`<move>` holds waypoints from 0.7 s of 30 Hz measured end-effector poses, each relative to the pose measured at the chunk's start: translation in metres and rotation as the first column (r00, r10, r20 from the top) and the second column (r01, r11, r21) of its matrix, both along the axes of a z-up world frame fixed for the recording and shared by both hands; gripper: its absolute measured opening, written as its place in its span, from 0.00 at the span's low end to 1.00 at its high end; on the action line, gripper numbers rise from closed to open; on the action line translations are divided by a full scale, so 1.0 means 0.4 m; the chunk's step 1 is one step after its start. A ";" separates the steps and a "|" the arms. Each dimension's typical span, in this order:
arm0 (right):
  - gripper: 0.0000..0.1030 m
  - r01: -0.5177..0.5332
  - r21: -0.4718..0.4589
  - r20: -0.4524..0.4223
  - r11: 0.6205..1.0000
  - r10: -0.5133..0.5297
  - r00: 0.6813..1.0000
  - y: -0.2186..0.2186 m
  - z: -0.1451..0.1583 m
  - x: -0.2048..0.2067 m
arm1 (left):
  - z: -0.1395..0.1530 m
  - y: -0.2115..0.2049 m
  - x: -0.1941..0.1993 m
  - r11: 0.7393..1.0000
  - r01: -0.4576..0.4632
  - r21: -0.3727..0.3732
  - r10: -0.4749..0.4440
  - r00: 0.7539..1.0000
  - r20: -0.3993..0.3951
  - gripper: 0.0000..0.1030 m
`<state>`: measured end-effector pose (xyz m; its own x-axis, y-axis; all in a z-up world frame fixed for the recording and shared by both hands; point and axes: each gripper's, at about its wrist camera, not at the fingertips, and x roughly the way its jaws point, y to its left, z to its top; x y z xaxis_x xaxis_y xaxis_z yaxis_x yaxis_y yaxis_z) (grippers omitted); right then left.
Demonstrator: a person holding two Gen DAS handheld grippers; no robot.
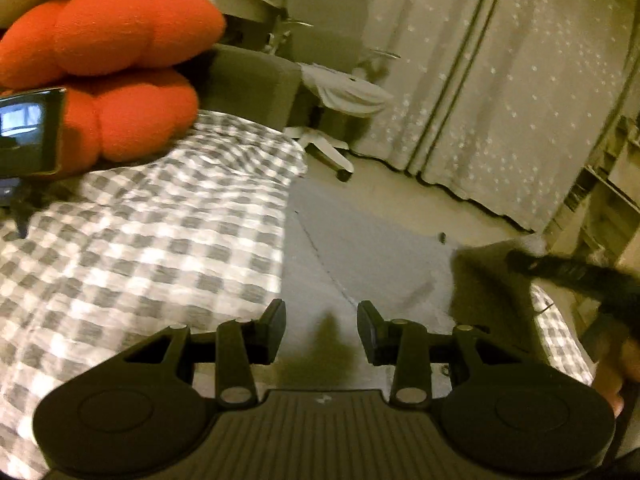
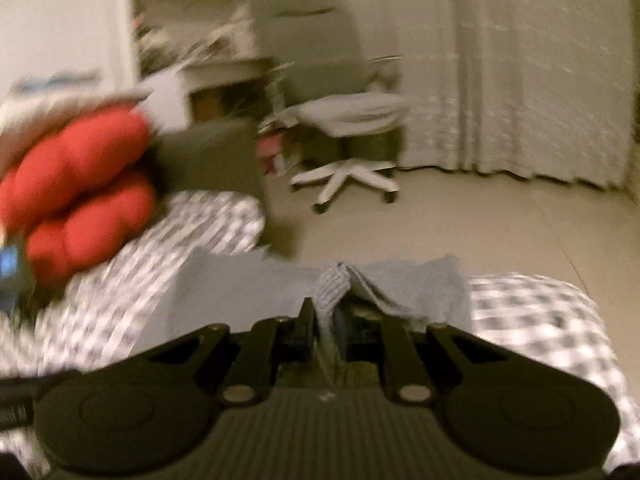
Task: Fold clothes
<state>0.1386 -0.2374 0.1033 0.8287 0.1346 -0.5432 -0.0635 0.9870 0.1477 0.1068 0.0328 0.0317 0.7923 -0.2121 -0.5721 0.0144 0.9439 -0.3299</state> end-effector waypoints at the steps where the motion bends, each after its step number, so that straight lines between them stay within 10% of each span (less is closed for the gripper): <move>1: 0.11 -0.027 -0.011 -0.008 1.000 0.027 1.000 0.019 -0.004 -0.003 | -0.002 0.012 0.001 1.000 -0.007 -0.009 0.007 1.000 -0.004 0.36; 5: 0.16 -0.133 -0.050 -0.041 0.990 0.131 0.990 0.095 -0.018 -0.016 | -0.013 0.036 0.007 1.000 -0.022 -0.013 0.022 1.000 -0.018 0.36; 9: 0.51 -0.239 -0.086 -0.078 0.967 0.233 0.969 0.171 -0.033 -0.028 | -0.016 0.039 0.012 1.000 -0.010 -0.024 0.009 1.000 -0.016 0.36; 11: 0.53 -0.269 -0.066 -0.078 0.961 0.264 0.961 0.177 -0.016 -0.044 | -0.014 0.033 0.015 1.000 -0.001 -0.027 0.000 1.000 -0.011 0.36; 21: 0.56 -0.019 0.107 -0.284 0.994 0.049 0.958 -0.131 0.011 -0.127 | 0.017 -0.085 0.035 0.977 0.182 0.113 -0.191 0.979 0.072 0.41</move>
<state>0.0879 -0.2898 0.1077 0.6352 0.2271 -0.7382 -0.0370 0.9636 0.2646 0.1207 -0.0011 0.0385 0.7898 -0.3027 -0.5334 0.2164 0.9513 -0.2195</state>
